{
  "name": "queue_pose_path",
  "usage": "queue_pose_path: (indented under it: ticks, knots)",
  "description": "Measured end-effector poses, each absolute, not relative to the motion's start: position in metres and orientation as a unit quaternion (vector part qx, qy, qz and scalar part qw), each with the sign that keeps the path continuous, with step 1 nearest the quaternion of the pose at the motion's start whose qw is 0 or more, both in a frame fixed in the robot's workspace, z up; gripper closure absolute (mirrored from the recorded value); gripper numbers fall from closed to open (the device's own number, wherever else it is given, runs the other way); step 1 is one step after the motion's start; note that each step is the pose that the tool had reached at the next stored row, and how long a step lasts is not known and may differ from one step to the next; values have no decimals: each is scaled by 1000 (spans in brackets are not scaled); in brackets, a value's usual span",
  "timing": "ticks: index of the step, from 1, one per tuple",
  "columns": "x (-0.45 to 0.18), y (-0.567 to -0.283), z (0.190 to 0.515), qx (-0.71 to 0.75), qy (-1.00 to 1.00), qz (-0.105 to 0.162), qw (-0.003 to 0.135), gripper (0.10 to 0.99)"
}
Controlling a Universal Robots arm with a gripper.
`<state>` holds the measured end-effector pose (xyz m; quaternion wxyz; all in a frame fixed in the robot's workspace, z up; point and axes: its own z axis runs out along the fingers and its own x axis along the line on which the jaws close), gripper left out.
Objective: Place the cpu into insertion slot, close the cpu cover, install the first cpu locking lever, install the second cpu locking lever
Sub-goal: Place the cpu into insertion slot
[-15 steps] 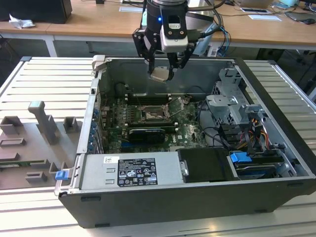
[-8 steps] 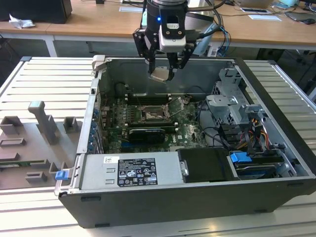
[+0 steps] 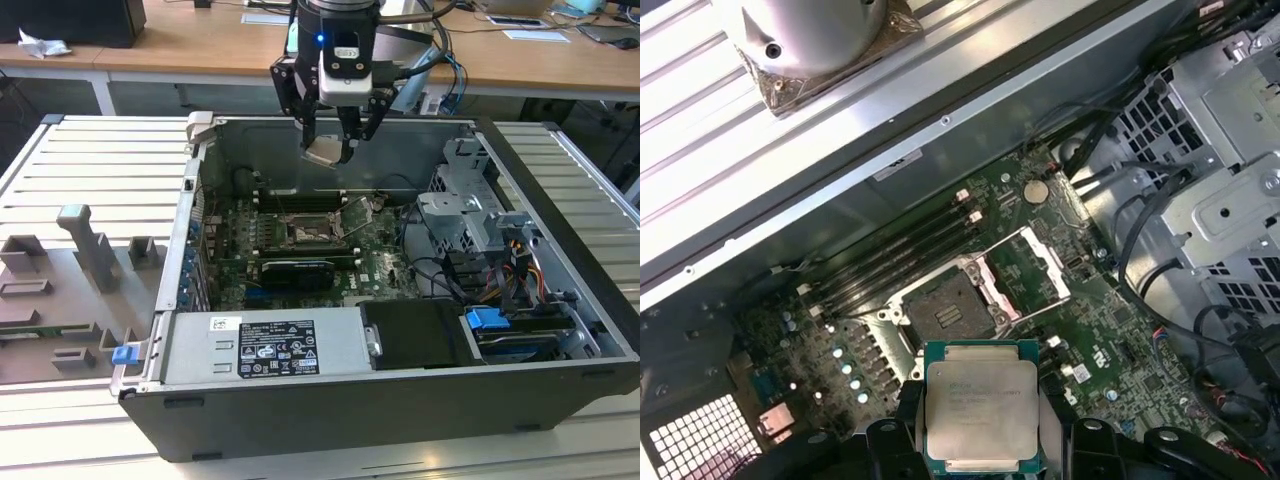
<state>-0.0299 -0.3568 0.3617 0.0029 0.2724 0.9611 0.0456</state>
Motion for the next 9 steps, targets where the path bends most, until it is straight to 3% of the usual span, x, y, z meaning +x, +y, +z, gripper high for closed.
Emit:
queue_pose_path:
  ticks: [9]
  knots:
    - [-30,-357,362,305,951,46,4,545]
